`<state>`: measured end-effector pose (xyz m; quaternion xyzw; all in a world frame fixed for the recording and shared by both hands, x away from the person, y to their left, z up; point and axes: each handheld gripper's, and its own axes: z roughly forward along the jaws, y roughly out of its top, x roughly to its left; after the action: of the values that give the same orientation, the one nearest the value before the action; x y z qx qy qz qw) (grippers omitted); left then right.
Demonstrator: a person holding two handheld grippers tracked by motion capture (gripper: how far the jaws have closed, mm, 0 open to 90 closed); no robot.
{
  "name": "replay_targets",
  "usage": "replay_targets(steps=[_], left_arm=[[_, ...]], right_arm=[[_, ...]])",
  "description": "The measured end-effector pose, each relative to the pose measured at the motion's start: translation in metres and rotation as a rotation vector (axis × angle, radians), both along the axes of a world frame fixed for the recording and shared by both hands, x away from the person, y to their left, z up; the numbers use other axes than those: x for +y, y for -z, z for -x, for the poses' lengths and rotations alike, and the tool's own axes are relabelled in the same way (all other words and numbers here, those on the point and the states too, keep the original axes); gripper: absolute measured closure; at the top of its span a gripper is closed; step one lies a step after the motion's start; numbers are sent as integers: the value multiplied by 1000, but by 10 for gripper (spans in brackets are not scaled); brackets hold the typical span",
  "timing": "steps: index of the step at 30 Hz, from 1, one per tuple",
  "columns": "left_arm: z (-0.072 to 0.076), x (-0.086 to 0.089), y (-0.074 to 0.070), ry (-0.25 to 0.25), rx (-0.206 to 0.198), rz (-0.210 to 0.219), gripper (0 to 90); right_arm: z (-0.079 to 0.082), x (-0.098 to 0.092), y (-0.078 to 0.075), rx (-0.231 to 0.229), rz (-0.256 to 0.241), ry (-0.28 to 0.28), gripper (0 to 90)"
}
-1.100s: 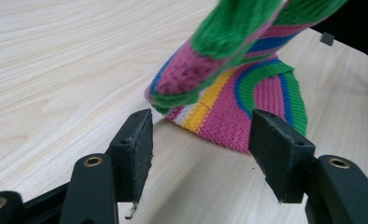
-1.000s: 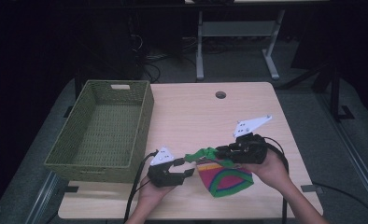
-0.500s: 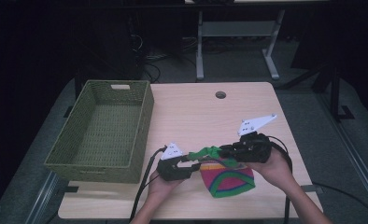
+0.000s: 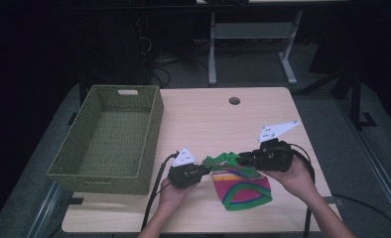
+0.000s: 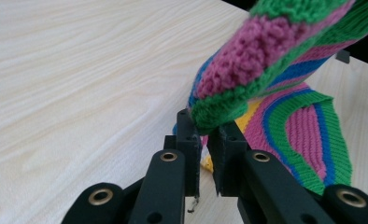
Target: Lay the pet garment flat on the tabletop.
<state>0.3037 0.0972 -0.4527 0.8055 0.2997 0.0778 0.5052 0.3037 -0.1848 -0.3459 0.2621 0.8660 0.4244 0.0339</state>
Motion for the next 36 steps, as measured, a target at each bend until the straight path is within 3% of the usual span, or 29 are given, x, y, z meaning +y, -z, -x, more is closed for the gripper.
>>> replay_targets(steps=[14,20,21,36], left_arm=[[-7,1,-21,-27,-39,-25,839],[-16,1,-31,-40,-37,-53,839],[-19,0,-33,-36,-38,-73,839],[-40,-14,-30,-68,-12,-123,838]], right_arm=[[-11,-8,3,-18,19,64,788],[-17,-10,3,-31,28,89,789],[-20,-10,3,-36,45,100,789],[-52,-14,11,-39,77,177,788]])
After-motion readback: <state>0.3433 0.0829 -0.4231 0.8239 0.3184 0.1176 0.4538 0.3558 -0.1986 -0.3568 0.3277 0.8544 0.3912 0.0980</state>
